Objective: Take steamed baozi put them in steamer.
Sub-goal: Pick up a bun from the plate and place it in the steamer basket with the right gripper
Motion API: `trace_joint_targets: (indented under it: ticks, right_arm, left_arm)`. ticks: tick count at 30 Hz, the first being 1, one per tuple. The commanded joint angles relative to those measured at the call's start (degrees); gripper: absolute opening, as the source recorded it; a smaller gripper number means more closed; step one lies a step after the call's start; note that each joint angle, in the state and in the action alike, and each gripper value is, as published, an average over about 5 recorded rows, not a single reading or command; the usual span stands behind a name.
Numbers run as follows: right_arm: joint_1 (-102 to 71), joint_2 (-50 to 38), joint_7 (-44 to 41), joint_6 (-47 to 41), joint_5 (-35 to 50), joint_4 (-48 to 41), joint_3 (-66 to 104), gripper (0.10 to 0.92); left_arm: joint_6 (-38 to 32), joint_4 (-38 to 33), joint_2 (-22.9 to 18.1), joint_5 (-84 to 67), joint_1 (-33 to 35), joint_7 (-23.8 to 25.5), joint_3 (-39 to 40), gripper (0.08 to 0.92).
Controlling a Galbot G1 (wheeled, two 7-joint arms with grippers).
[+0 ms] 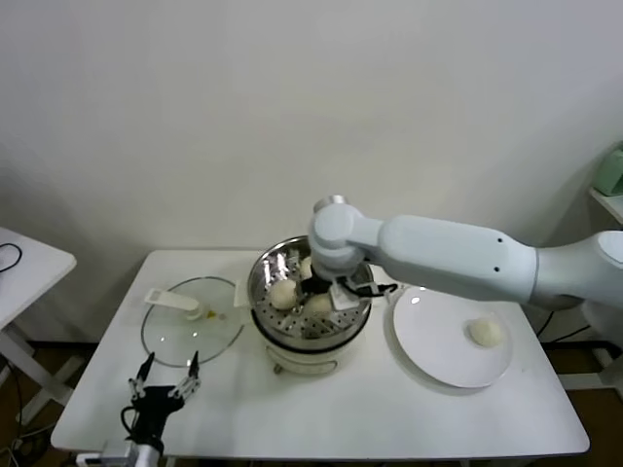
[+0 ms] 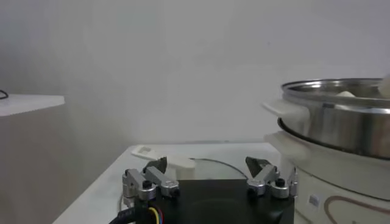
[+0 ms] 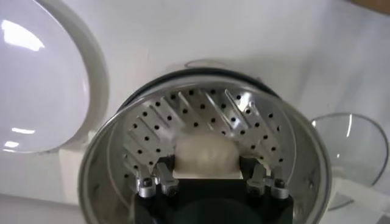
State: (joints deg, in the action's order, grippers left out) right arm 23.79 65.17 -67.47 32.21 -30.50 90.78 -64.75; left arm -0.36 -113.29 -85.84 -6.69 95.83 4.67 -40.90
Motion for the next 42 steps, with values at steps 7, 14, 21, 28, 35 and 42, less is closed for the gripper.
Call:
trace_joint_targets:
  ticks: [7, 14, 21, 28, 35, 42]
  right_arm:
    - [-1.69, 2.48, 4.47, 7.00, -2.01, -6.09, -2.41, 0.704]
    - [-2.42, 2.61, 4.78, 7.44, -2.20, -6.20, -2.38, 0.704]
    - [-2.75, 2.91, 4.79, 7.37, -1.60, -6.22, -2.41, 0.704]
    - [-2.74, 2.61, 4.50, 7.22, -0.53, -5.53, -2.66, 0.704]
    - [-2.95, 2.47, 4.18, 6.78, 0.68, -5.57, -2.68, 0.705]
    - [-2.39, 2.38, 4.10, 6.97, 1.50, -5.72, -2.02, 0.801]
  left_arm:
    - [0.66, -0.20, 0.14, -0.16, -0.16, 0.09, 0.24, 0.823]
    - [0.60, 0.25, 0.24, -0.33, -0.32, 0.15, 0.18, 0.823]
    - [0.63, 0.68, 0.15, -0.47, -0.65, 0.13, 0.13, 0.823]
    - [0.70, 0.84, 0.09, -0.59, -0.91, 0.11, 0.13, 0.823]
    - [0.72, 0.99, 0.00, -0.60, -0.98, 0.12, 0.20, 0.823]
    - [0.71, 1.06, 0.03, -0.60, -1.06, 0.10, 0.25, 0.823]
